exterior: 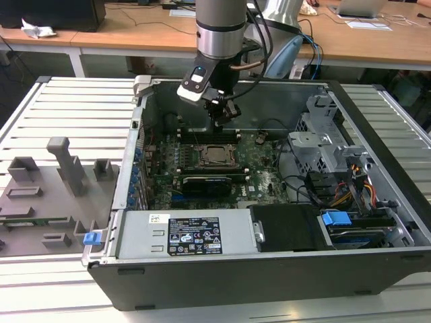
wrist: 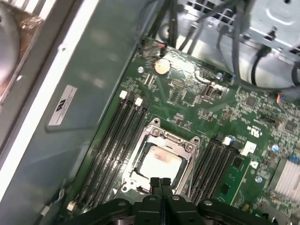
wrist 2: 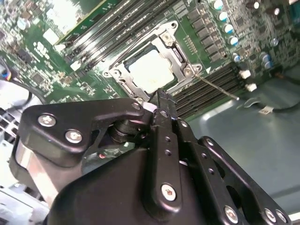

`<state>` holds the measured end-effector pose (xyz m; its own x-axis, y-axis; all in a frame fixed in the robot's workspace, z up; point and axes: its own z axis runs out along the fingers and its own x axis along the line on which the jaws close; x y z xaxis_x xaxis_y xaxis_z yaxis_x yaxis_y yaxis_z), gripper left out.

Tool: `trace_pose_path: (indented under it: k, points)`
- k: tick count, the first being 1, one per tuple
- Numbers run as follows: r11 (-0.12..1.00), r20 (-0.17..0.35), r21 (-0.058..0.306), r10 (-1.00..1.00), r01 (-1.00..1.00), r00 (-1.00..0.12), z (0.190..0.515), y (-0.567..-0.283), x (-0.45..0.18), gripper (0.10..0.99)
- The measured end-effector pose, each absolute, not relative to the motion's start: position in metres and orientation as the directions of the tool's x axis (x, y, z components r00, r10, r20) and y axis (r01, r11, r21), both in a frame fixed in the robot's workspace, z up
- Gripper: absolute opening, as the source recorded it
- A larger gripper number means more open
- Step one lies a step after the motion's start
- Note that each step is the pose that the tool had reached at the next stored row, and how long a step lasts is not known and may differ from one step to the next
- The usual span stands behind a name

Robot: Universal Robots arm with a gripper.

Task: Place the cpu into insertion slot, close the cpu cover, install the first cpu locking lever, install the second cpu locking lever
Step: 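Install the first cpu locking lever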

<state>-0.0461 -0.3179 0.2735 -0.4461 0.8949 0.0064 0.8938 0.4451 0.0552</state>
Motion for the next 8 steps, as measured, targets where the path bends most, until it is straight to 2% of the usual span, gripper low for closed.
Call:
trace_pose_path:
  k: [8]
  points:
    - [0.569, 0.007, 0.055, 0.821, 0.82, -0.57, 0.2735, -0.3179, -0.046, 0.106]
